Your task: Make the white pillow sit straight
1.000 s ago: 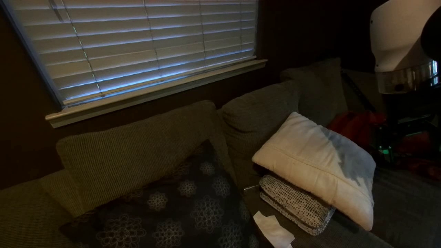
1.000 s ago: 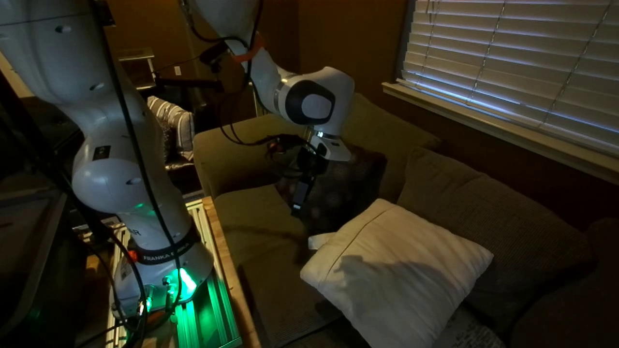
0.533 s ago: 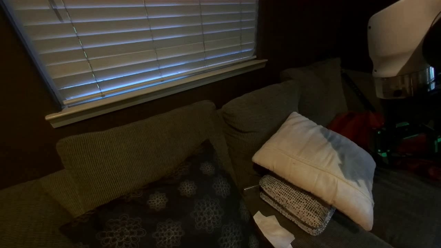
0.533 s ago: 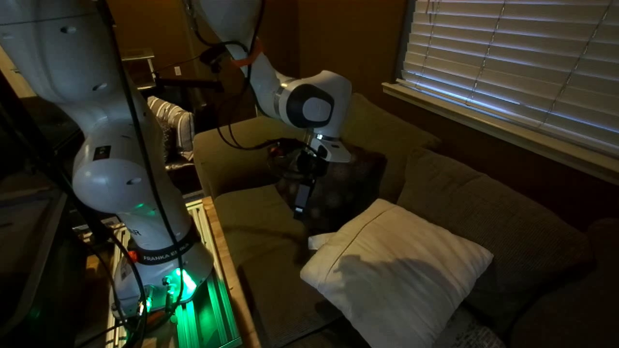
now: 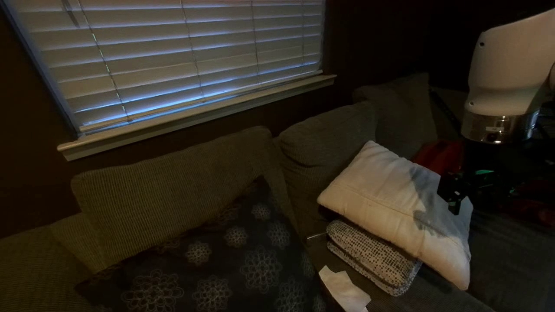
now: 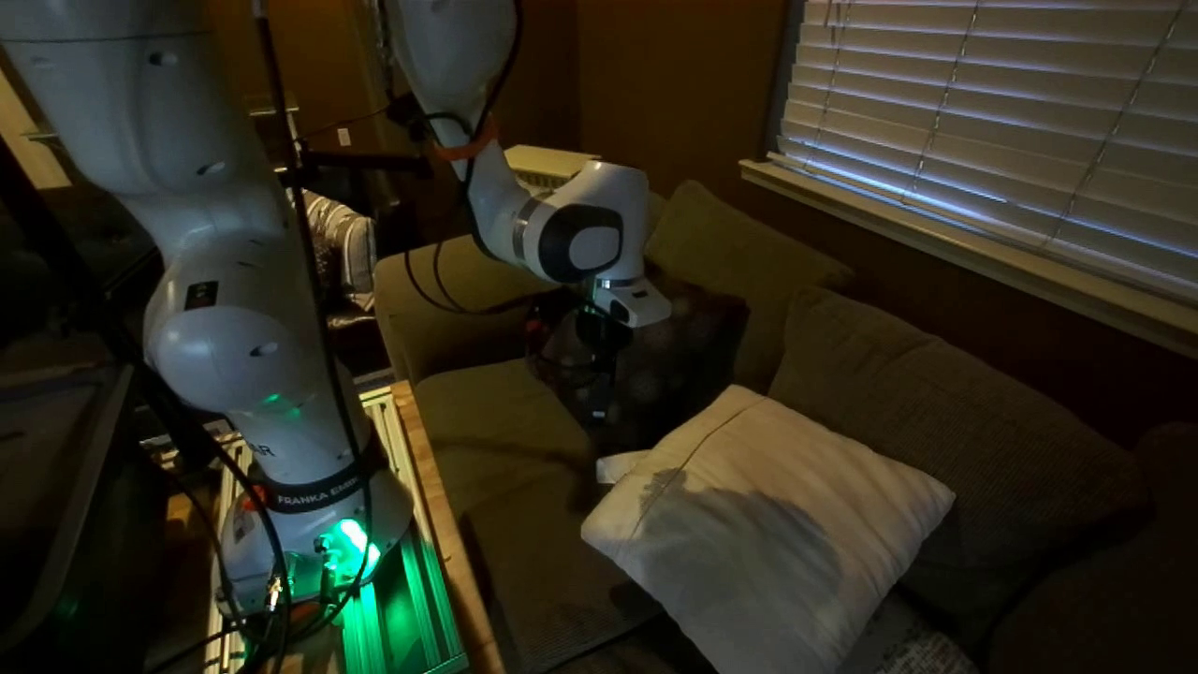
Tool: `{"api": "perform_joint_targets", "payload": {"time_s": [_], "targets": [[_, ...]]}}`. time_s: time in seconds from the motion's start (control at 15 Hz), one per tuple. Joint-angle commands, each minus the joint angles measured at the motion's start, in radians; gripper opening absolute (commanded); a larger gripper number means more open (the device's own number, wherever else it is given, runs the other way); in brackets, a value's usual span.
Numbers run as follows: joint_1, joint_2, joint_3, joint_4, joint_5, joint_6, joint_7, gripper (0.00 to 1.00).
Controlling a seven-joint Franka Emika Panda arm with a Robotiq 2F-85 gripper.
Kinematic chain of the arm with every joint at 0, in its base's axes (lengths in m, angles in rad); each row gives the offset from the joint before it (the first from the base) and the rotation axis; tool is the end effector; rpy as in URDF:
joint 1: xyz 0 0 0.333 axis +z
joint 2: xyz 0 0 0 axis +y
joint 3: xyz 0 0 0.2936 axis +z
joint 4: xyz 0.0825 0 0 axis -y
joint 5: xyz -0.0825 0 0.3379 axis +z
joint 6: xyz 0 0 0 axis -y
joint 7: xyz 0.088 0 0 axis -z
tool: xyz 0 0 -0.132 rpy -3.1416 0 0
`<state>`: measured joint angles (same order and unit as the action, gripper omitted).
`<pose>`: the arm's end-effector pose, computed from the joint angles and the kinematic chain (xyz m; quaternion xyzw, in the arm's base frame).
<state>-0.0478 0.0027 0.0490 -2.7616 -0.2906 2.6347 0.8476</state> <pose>0.3542 0.0041 0.2002 0.9540 -0.2862 -0.0329 0.0828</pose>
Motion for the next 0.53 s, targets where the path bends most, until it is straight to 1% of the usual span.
{"api": "perform_joint_targets", "payload": {"time_s": [0.0, 0.13, 0.2, 0.27, 0.33, 0.47], "targets": [[0.008, 0.104, -0.044, 0.000, -0.028, 0.136, 0.020, 1.00], [0.015, 0.160, -0.076, -0.001, -0.006, 0.210, -0.017, 1.00], [0.021, 0.186, -0.089, -0.001, 0.013, 0.225, -0.040, 1.00], [0.029, 0.216, -0.106, 0.007, 0.034, 0.209, -0.043, 1.00], [0.040, 0.251, -0.137, 0.023, 0.046, 0.166, -0.005, 1.00], [0.059, 0.309, -0.177, 0.034, 0.070, 0.167, -0.008, 1.00]]}}
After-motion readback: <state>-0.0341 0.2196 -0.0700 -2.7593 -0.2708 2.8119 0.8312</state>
